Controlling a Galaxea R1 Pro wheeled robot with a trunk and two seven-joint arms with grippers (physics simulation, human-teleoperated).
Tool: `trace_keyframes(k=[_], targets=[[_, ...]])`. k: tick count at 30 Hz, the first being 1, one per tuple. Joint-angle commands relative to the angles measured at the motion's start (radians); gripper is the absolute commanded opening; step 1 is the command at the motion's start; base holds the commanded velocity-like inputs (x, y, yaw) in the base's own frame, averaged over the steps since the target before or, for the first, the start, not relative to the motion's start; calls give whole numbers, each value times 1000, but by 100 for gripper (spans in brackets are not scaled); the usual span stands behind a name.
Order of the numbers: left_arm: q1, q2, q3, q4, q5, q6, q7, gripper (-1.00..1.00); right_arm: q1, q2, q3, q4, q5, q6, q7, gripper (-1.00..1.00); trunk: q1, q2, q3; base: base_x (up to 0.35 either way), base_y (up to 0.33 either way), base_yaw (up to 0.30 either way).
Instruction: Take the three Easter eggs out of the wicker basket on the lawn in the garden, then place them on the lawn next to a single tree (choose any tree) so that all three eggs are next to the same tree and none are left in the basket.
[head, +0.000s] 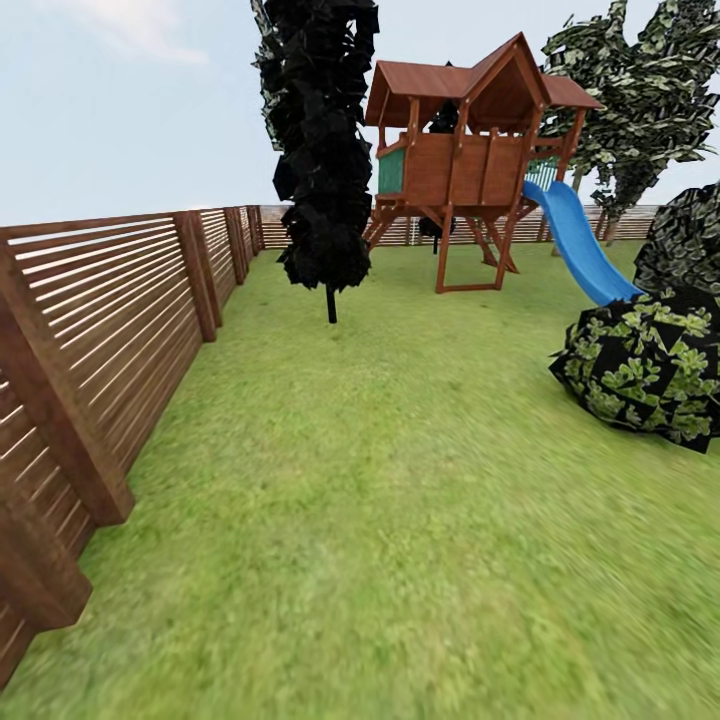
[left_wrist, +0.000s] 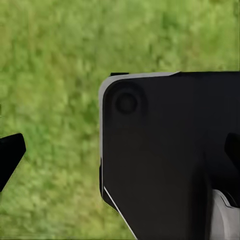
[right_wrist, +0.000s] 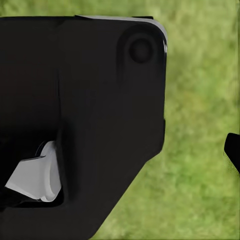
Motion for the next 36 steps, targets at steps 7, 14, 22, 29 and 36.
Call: trace_keyframes(k=[7,14,22,29,36], targets=[[0,0,-5,0,-3,-5,1,100,0,0,-3,-6,-2,-3,0,100,1,-2,-2,336,0,-56],[0,0,-8,0,-4,-6,1,100,0,5,-3,-9,-2,-3,-1,100,1,-2,-2,336,0,-78],[0,0,-9,0,-5,-7,1,100,1,6,-2,-6,-2,-3,0,100,1,-2,-2,330,0,-8],[-1,0,-9,0,-4,-7,1,100,0,8,-1,-4,-3,-3,-1,100,1,-2,-2,319,0,-1],[-1,0,-9,0,-5,-7,1,100,0,7,-3,-1,-4,-2,-2,100,1,-2,-2,308,0,0]])
